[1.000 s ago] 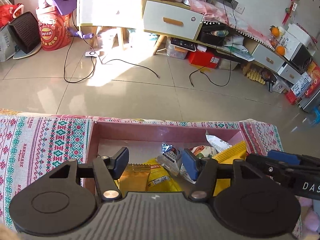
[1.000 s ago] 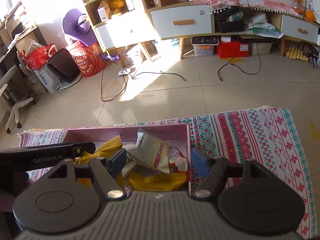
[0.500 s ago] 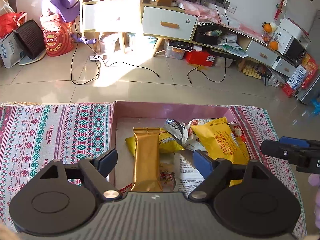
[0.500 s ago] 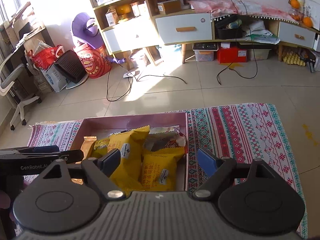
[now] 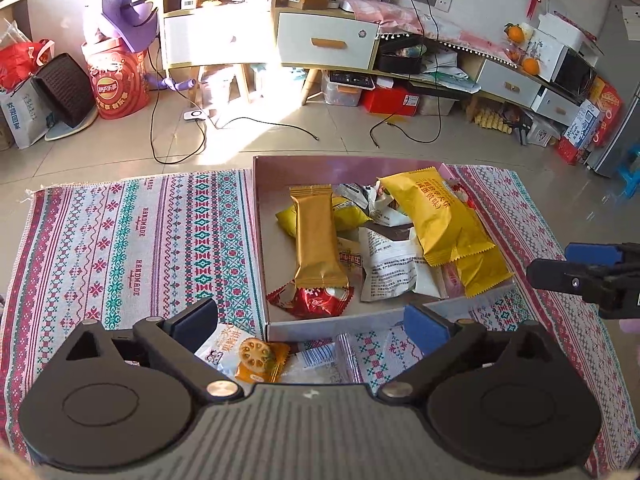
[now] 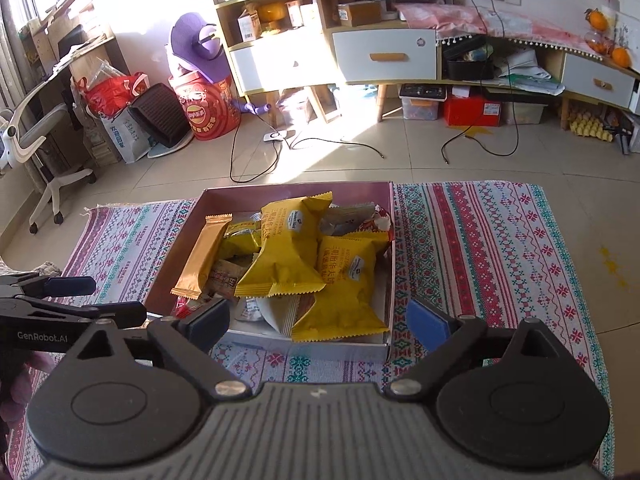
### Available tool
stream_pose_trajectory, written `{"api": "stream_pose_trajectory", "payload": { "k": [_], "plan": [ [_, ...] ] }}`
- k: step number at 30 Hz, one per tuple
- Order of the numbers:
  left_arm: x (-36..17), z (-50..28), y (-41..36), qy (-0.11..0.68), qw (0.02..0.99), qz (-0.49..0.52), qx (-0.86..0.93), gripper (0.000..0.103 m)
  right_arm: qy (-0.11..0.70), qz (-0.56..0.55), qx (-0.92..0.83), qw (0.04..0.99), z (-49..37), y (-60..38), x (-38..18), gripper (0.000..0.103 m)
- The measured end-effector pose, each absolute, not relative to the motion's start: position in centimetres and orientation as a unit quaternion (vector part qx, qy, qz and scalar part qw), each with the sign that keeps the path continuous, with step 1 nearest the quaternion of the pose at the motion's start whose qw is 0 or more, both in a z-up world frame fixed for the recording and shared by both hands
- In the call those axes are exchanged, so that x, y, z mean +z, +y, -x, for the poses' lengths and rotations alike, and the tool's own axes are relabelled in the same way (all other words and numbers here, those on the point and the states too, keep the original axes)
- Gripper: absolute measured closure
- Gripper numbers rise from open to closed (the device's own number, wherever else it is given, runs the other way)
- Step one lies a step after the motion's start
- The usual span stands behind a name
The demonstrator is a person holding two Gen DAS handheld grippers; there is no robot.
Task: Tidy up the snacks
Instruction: 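Move both open tools back toward the last packets on the rug, then grasp the orange-print packet with the left tool while the right tool grasps the clear plastic bag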
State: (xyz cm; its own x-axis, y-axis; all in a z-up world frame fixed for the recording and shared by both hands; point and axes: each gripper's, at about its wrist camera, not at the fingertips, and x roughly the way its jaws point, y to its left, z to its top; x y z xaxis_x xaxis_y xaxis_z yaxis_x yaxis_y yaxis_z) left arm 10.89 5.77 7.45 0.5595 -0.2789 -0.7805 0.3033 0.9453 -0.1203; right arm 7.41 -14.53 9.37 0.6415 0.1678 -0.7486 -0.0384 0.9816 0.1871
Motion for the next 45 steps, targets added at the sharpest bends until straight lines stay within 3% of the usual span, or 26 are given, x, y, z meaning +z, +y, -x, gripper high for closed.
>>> {"api": "stream_pose_trajectory", "payload": {
  "k": [17, 35, 39, 45],
  "plan": [
    [3.5, -6.8, 8.4, 0.450, 0.880, -0.052, -0.145, 0.000, 0.430, -0.038, 0.066, 0.899, -3.9, -12.1, 6.3, 0.005],
    [-0.1, -11.0, 9.2, 0.411, 0.898, -0.054, -0.150, 0.002, 0.453, 0.046, 0.141, 0.879, -2.2, -7.5, 3.3, 0.005],
    [-0.3, -11.7, 9.7, 0.425, 0.892, -0.012, -0.155, 0.024, 0.446, 0.060, 0.157, 0.879, -2.0, -6.8, 3.2, 0.005],
    [-0.9, -11.3, 9.7, 0.440, 0.886, -0.015, -0.150, 0.033, 0.444, 0.073, 0.175, 0.876, -1.8, -5.8, 3.1, 0.005]
  ]
}}
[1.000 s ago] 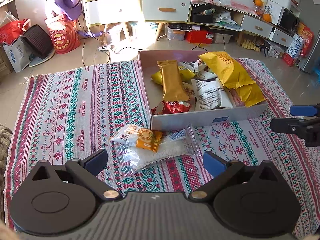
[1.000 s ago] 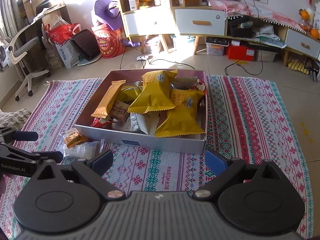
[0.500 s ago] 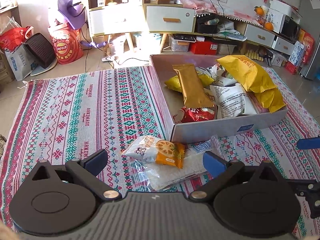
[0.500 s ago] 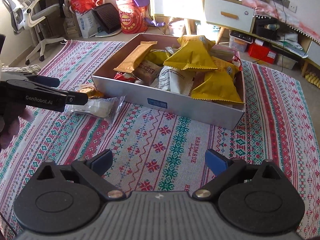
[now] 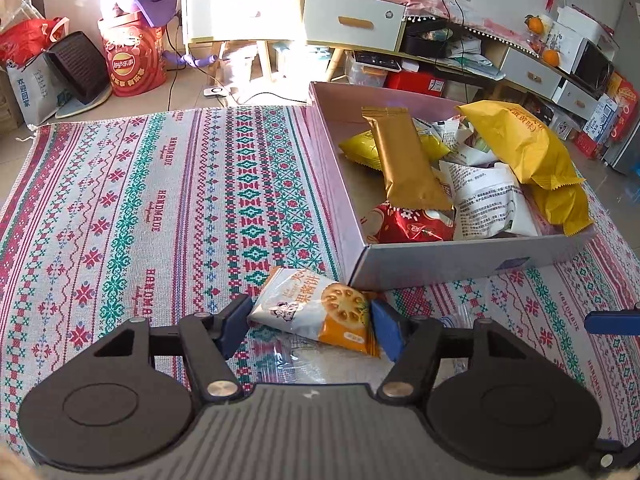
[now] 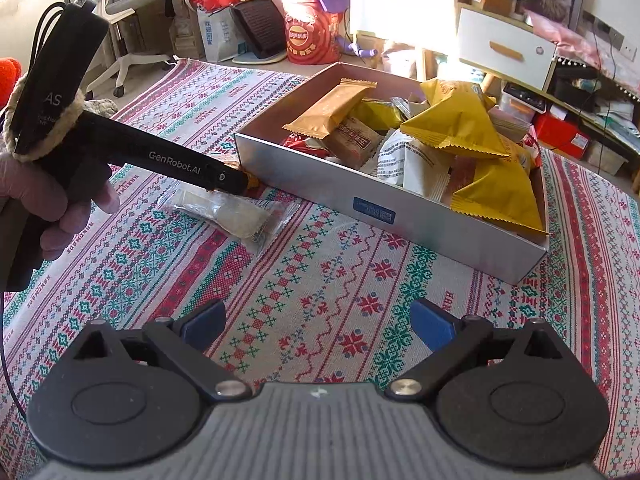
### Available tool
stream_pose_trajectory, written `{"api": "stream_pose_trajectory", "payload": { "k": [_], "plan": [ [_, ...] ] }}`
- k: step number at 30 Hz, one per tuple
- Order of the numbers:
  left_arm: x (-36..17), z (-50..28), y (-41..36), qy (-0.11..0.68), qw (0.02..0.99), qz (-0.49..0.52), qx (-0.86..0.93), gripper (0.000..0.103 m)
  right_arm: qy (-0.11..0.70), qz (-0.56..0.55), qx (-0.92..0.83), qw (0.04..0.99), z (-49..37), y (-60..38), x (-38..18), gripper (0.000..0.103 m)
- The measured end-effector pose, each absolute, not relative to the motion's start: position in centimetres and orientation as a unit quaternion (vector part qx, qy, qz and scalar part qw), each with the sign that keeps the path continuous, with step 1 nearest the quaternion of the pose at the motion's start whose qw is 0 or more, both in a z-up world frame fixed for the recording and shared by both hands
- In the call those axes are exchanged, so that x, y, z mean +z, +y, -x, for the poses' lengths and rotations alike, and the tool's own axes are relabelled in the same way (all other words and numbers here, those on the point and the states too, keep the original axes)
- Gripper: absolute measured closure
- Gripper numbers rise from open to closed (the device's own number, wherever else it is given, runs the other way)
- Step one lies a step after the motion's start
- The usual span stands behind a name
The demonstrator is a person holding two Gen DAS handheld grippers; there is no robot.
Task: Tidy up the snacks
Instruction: 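Grasp the orange-print packet with the left tool while the right tool grasps the clear plastic bag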
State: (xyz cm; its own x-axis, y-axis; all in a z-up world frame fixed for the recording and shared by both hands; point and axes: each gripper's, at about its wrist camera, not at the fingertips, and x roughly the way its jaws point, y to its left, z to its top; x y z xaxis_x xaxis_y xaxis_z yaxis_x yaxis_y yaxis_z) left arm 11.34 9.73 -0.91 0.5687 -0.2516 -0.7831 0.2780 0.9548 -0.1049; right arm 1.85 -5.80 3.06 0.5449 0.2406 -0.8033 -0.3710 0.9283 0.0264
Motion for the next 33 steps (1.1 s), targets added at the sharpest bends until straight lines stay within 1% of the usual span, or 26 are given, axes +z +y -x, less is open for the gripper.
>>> {"api": "stream_pose_trajectory", "payload": {
  "k": [7, 16, 21, 26, 30, 33],
  "plan": [
    [-0.5, -10.7, 10.9, 0.451, 0.882, -0.026, -0.137, 0.035, 0.433, 0.100, 0.205, 0.872, -1.9, -4.3, 3.1, 0.006],
    [0.1, -9.5, 14.4, 0.456, 0.881, -0.021, -0.122, 0.037, 0.407, 0.153, 0.260, 0.862, -3.3, -0.6, 2.9, 0.007],
    [0.1, -9.5, 15.2, 0.469, 0.876, -0.032, -0.108, 0.037, 0.394, 0.221, 0.290, 0.844, -4.2, 2.4, 2.4, 0.008],
    [0.6, -9.7, 15.8, 0.477, 0.873, -0.029, -0.096, 0.038, 0.391, 0.269, 0.306, 0.825, -5.3, 4.4, 2.3, 0.012],
    [0.6, -9.9, 16.0, 0.486, 0.869, -0.021, -0.092, 0.038, 0.409, 0.289, 0.316, 0.806, -6.5, 5.3, 1.8, 0.019],
    [0.5, -9.9, 15.9, 0.490, 0.867, -0.022, -0.090, 0.038, 0.427, 0.272, 0.321, 0.801, -7.3, 5.3, 1.7, 0.021]
  ]
}}
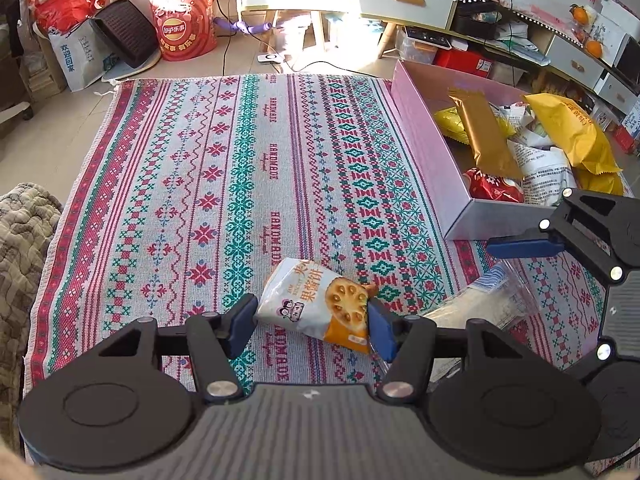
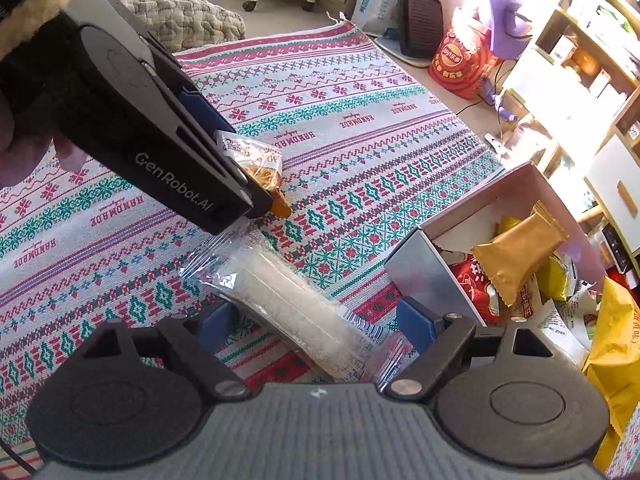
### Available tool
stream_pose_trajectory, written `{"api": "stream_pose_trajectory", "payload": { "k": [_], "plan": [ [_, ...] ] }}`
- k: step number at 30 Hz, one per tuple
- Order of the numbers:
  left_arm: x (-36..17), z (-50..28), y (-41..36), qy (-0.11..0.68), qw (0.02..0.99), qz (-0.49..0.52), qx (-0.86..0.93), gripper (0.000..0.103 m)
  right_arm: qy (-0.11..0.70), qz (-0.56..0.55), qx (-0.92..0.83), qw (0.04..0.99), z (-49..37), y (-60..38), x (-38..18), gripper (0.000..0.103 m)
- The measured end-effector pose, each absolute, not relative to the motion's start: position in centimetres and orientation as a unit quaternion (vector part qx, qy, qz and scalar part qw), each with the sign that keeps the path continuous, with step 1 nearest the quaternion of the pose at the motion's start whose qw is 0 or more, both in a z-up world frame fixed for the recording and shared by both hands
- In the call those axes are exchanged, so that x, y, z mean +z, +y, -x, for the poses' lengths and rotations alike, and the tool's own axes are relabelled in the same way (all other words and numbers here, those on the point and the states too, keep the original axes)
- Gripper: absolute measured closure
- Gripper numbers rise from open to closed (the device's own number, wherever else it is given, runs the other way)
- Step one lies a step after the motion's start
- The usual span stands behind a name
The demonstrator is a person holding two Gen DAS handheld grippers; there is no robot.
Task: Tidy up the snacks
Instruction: 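Grasp the orange-print packet with the left tool while the right tool grasps the clear plastic bag, then lift and carry both held packets over the pink box with both tools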
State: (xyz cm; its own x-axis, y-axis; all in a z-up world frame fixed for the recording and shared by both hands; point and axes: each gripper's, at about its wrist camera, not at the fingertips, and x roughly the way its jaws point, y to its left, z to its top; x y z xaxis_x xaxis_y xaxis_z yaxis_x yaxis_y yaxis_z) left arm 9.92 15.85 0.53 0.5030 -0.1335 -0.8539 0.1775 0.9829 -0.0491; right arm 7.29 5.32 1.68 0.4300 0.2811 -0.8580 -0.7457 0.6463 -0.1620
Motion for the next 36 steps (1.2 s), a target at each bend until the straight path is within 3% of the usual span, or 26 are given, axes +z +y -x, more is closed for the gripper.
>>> {"api": "stream_pose_trajectory", "payload": {
  "k": [7, 16, 36],
  "plan": [
    [0.7, -10.0, 16.3, 0.494, 0.865, -0.010, -0.083, 0.038, 0.469, 0.215, 0.334, 0.789, -7.8, 5.0, 1.8, 0.051],
    [0.8, -10.0, 16.8, 0.495, 0.865, -0.004, -0.079, 0.038, 0.468, 0.215, 0.332, 0.790, -6.7, 5.7, 2.2, 0.080],
    [2.2, -9.0, 14.5, 0.473, 0.875, -0.006, -0.108, 0.038, 0.492, 0.052, 0.261, 0.829, -4.4, -2.9, 4.5, 0.086]
  ]
}}
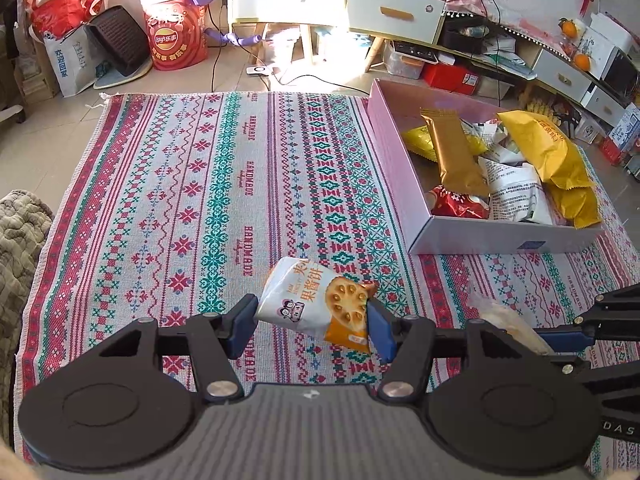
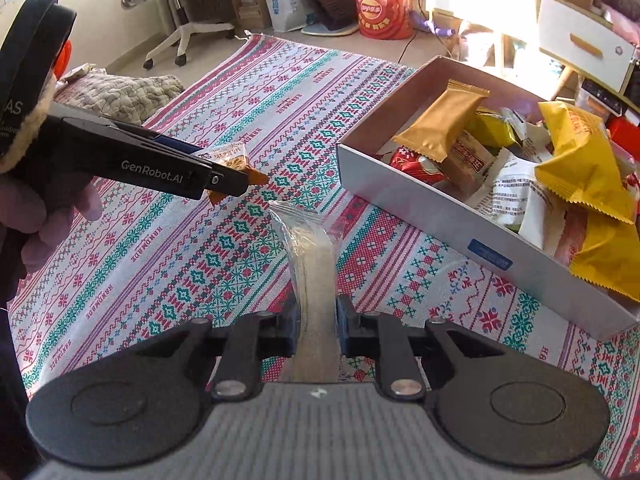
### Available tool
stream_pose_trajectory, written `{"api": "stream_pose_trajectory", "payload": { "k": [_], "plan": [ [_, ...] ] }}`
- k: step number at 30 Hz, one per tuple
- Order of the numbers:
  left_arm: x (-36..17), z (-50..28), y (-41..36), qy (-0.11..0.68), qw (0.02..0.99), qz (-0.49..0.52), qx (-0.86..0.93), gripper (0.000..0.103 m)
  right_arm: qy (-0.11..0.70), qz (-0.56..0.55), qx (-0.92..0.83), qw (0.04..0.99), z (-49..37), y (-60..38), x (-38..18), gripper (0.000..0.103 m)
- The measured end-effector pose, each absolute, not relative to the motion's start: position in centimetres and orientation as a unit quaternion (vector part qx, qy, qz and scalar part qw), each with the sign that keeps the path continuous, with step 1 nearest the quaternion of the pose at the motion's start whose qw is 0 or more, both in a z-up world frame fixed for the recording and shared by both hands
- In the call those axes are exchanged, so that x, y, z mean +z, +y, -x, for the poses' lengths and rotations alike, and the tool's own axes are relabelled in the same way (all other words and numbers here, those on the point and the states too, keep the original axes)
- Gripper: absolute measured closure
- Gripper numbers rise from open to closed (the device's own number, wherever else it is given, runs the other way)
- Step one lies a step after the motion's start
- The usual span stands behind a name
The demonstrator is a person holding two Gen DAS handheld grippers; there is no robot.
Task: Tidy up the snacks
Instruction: 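Lift and carry both held packets over the pink box with both tools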
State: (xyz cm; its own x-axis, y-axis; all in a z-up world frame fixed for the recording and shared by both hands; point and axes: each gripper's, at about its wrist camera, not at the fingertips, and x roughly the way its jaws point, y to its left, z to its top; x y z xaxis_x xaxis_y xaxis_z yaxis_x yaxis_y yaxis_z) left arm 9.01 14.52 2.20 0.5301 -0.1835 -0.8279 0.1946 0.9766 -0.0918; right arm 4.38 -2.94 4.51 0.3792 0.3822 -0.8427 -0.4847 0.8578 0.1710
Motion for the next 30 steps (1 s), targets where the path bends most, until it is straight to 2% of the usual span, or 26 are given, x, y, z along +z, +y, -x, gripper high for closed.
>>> {"api": "stream_pose_trajectory", "payload": {
  "k": [10, 18, 24, 30],
  "plan": [
    [3.3, -8.6, 12.4, 0.444, 0.887, -0.009, -0.130, 0.038, 0.471, -0.042, 0.233, 0.850, -3.9, -6.8, 5.2, 0.086],
    [4.5, -9.4, 10.0, 0.420, 0.896, -0.015, -0.143, 0.038, 0.447, -0.074, 0.205, 0.868, -5.4, -8.4, 6.8, 0.086],
    [5.2, -11.0, 7.2, 0.378, 0.908, -0.067, -0.171, 0.038, 0.425, -0.122, 0.175, 0.879, -7.6, -9.6, 7.7, 0.086],
    [5.6, -14.4, 5.1, 0.358, 0.913, -0.067, -0.183, 0.038, 0.412, -0.151, 0.146, 0.887, -10.2, -9.7, 7.9, 0.086]
  ]
}}
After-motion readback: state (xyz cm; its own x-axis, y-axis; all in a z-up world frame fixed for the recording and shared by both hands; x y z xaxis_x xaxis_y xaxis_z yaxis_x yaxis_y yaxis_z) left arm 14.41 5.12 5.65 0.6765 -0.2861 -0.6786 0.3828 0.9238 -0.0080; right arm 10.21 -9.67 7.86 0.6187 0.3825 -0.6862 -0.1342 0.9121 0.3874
